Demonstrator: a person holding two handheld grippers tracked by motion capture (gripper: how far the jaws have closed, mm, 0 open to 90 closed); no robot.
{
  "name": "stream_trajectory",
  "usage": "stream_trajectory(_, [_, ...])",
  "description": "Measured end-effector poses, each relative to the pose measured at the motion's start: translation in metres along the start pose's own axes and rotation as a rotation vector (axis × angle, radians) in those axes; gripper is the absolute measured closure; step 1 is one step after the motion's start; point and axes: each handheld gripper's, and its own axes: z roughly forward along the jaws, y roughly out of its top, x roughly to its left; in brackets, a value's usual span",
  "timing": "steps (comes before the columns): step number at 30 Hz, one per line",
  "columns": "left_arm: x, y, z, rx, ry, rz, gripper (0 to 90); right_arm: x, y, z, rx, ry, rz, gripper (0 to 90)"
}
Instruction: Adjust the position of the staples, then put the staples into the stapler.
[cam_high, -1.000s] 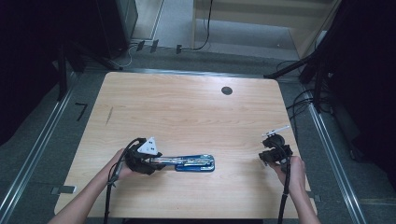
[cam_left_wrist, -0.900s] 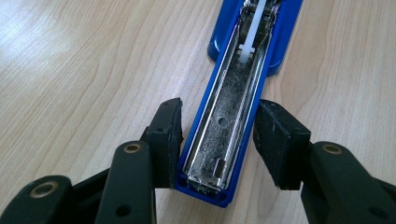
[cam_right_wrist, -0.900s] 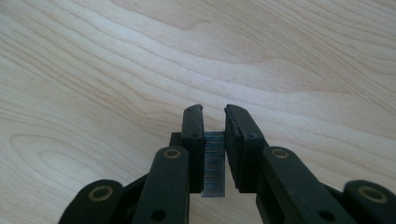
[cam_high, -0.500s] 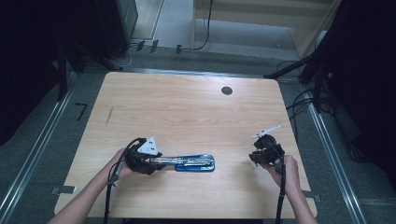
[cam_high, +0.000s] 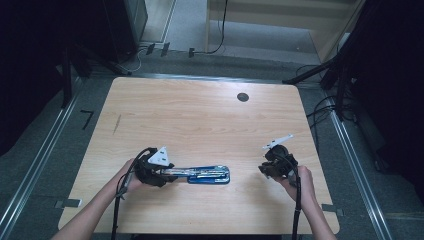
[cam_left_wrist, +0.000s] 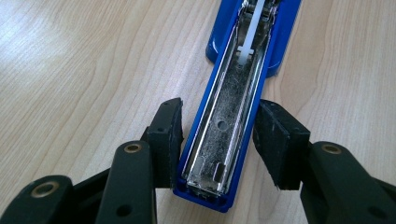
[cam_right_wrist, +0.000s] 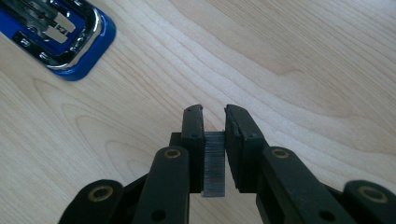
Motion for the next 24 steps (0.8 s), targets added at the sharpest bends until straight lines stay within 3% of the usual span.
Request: stream_trajectory(24, [0.001, 0.000, 0.001, -0.006, -0.008, 0.004, 53.9, 0.021, 0.007, 0.007, 0.010, 0.046, -0.099, 79.7])
